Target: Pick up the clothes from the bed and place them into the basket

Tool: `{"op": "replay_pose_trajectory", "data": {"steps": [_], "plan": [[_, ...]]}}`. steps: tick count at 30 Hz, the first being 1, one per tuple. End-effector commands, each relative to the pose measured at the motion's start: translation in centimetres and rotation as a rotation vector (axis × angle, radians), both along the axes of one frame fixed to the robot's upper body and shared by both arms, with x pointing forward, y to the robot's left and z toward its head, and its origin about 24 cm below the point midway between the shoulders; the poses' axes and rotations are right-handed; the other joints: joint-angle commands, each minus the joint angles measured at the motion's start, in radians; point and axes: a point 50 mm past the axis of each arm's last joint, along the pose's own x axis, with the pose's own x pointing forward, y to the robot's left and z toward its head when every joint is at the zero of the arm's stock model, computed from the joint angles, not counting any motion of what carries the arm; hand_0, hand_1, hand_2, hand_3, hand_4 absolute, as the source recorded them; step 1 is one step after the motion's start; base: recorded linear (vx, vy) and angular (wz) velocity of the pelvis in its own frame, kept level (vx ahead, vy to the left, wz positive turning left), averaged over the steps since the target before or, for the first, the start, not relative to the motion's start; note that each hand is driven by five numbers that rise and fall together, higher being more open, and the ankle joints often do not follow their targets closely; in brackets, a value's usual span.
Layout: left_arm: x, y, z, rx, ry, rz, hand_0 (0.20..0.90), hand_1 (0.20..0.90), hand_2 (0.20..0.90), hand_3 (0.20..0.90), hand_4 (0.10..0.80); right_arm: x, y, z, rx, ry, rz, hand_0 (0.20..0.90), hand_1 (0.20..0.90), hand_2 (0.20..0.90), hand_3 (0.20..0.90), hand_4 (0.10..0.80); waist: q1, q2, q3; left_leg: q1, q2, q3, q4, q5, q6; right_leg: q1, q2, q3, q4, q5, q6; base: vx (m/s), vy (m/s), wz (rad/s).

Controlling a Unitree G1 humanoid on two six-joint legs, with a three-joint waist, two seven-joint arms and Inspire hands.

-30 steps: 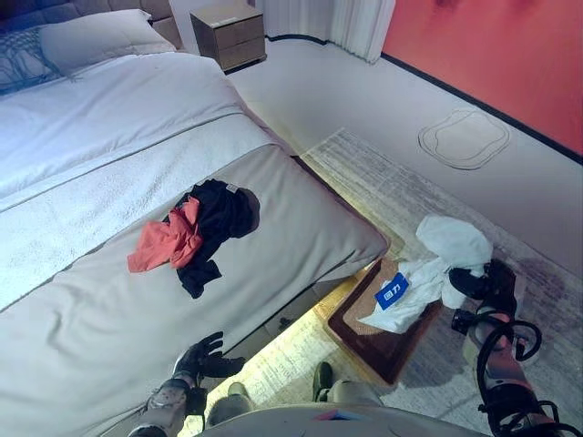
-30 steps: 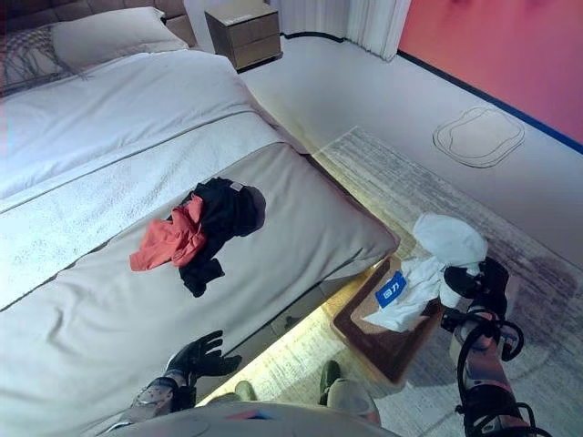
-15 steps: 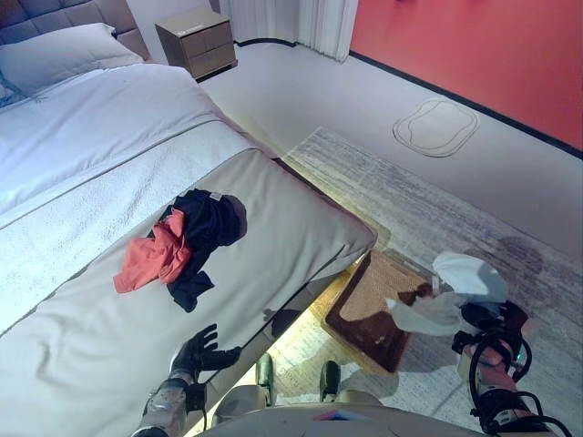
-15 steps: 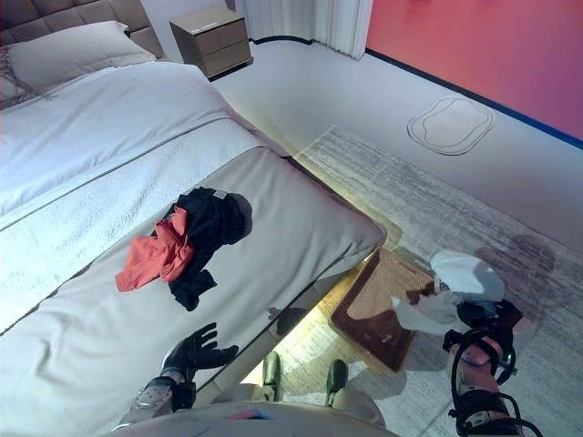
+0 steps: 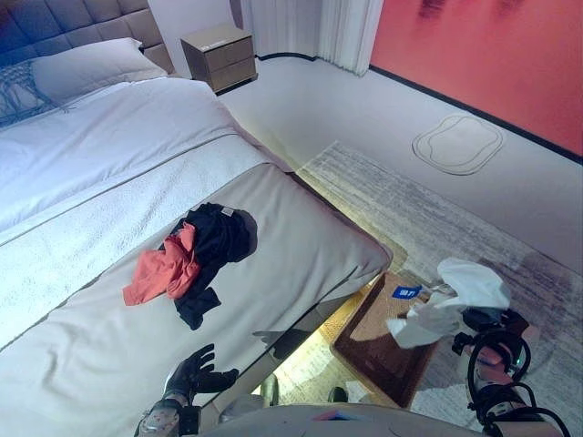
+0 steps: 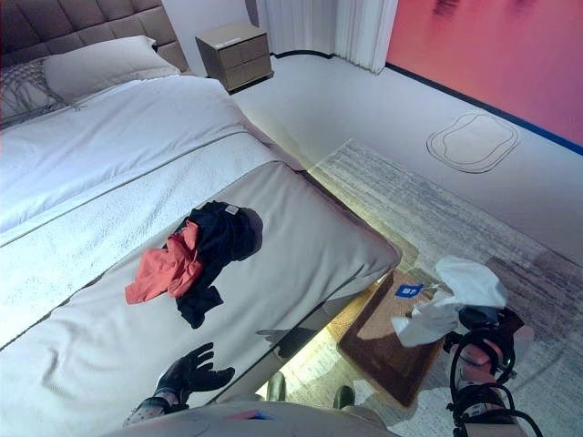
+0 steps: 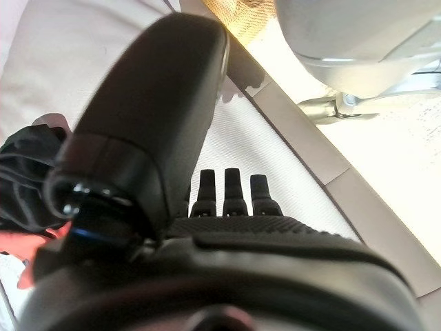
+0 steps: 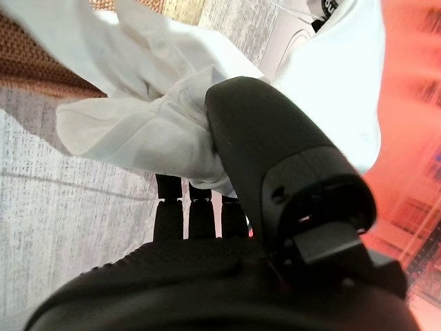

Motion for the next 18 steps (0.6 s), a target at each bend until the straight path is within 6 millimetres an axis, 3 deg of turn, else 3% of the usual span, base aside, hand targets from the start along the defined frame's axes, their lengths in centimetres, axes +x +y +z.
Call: {"op": "replay_pose_trajectory", "data": {"steps": [1, 6, 7, 18], "plan": [[2.6, 1.5, 1.3, 0.058, -0.079, -0.059, 0.9, 0.9, 0.9, 0.9, 0.8, 3.1, -3.4, 4.5, -0.147, -0.145, -0.017, 0.3, 0.3, 0.3, 0.2, 0.1, 0.024, -0.011, -0.017, -0.007, 0.012, -0.007, 0.002, -0.071, -0.014, -0.004, -0.058, 0.019, 0.044, -0.005, 0.06, 0.009, -0.021, 0.04], [2.2, 1.9, 1.2, 0.055, -0.066, -0.049, 0.9, 0.9, 0.9, 0.9, 0.8, 2.4, -4.4, 4.5, -0.156, -0.108, -0.069, 0.3, 0.3, 0.3, 0.2, 0.1, 0.026, -0.006, -0.014, -0.006, 0.016, -0.008, 0.002, -0.071, -0.016, -0.002, -0.053, 0.015, 0.039, -0.008, 0.058, 0.03, -0.039, 0.02], [2.2, 1.9, 1.2, 0.053, -0.063, -0.044, 0.9, 0.9, 0.9, 0.9, 0.8, 2.2, -4.6, 4.5, -0.159, -0.102, -0.083, 0.9, 0.9, 0.9, 0.9, 0.8, 0.027, -0.004, -0.012, -0.005, 0.017, -0.01, 0.002, -0.072, -0.017, 0.0, -0.051, 0.015, 0.037, -0.009, 0.057, 0.034, -0.039, 0.01], [1.7, 2.1, 1.1, 0.034, -0.045, -0.042, 0.9, 0.9, 0.9, 0.9, 0.8, 2.0, -5.1, 4.8, -0.169, -0.086, -0.1, 0.9, 0.9, 0.9, 0.9, 0.8, 0.027, 0.01, -0.007, -0.001, 0.022, -0.021, 0.002, -0.07, -0.026, 0.009, -0.044, 0.007, 0.035, -0.02, 0.049, 0.003, -0.006, 0.01]]}}
